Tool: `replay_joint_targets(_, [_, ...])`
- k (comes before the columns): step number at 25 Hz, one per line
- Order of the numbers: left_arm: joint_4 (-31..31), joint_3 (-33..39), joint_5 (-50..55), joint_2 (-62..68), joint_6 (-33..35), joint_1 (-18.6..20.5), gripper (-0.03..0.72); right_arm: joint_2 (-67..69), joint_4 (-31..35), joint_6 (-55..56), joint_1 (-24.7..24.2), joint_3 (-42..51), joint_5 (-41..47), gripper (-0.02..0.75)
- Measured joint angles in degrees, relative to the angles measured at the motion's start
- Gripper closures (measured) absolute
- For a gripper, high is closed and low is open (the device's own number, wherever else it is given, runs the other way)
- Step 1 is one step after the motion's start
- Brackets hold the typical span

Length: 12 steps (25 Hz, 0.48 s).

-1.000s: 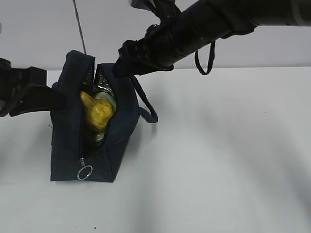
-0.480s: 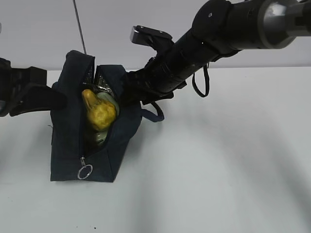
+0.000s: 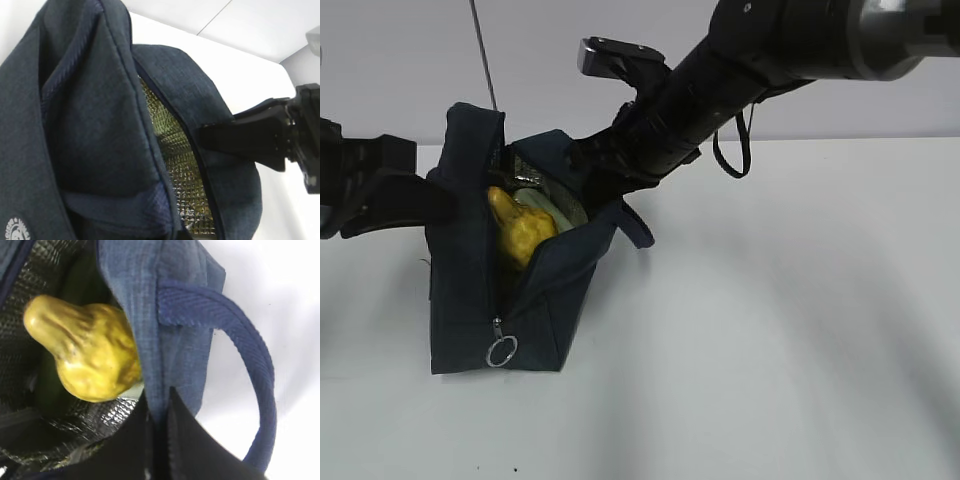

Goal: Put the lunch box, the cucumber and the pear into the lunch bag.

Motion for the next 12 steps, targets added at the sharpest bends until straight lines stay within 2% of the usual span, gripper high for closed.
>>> replay_joint_targets(4, [-3.37,0.00,-0.50,0.00,2.82,-0.84,0.703,-1.16,-9.51,4.40,-0.02,-0.95,2.82,0.732])
replay_joint_targets(12, [-9.37,-1.33,-4.23,1.98,6.53,-7.29,0.703,-7.13,-33.89,16.94,-0.02,-1.32,10.58,0.732])
